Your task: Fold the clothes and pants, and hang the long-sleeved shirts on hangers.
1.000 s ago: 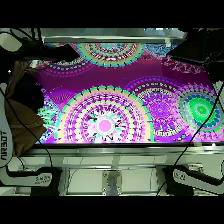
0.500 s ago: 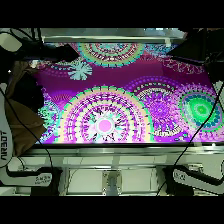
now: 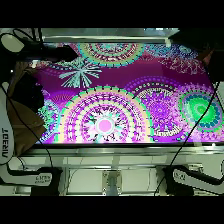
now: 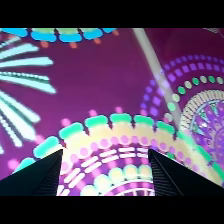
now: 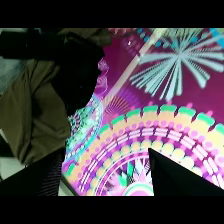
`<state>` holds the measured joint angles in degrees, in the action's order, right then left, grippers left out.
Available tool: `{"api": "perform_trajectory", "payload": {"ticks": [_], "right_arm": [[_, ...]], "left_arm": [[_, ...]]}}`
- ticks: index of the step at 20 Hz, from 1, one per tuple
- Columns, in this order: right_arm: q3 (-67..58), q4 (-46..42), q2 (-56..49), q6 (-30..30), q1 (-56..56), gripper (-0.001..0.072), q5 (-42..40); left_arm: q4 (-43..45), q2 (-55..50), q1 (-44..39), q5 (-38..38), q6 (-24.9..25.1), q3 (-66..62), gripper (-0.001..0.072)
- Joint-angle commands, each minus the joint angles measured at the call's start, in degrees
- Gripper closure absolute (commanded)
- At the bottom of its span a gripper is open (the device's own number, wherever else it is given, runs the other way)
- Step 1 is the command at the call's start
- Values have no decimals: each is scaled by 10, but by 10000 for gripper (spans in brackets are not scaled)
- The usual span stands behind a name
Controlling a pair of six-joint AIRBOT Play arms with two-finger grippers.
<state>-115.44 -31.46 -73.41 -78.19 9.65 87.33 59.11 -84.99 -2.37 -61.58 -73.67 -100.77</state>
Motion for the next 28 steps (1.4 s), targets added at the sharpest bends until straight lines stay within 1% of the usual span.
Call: {"api": "perform_trajectory", "payload": {"ticks": [1,2,3,5,6,8,9,10,11,14,17,22,28], "right_arm": [[-1,-6,0,19,0,129,-125],[-1,-3,0,18,0,129,-128],[0,-5,0,20,0,129,-128],[0,-7,-2,21,0,129,-130],[0,-8,-2,21,0,130,-127],[0,-7,-2,21,0,129,-116],[0,-7,-2,21,0,129,-106],[0,-8,-2,23,0,129,-96],[0,-8,-2,25,0,129,-93],[1,-5,-2,24,-1,129,-85],[1,-3,-2,22,-14,129,-67],[1,-5,-2,29,-79,129,-78],[1,-10,-4,29,-152,129,-70]], "left_arm": [[187,-4,22,26,-16,0,162],[278,-4,38,16,-49,0,236],[353,-4,58,5,-91,0,242],[438,-4,107,-4,-147,0,236],[454,-4,137,-5,-167,0,197],[454,-5,203,-4,-210,0,180],[454,-7,233,-3,-227,0,79],[452,-11,264,-2,-239,0,18],[450,-18,290,-4,-238,0,4],[436,-42,338,-8,-238,0,4],[438,-75,361,-1,-239,0,4],[438,-119,379,36,-239,0,4],[442,-132,405,63,-238,0,5]]}}
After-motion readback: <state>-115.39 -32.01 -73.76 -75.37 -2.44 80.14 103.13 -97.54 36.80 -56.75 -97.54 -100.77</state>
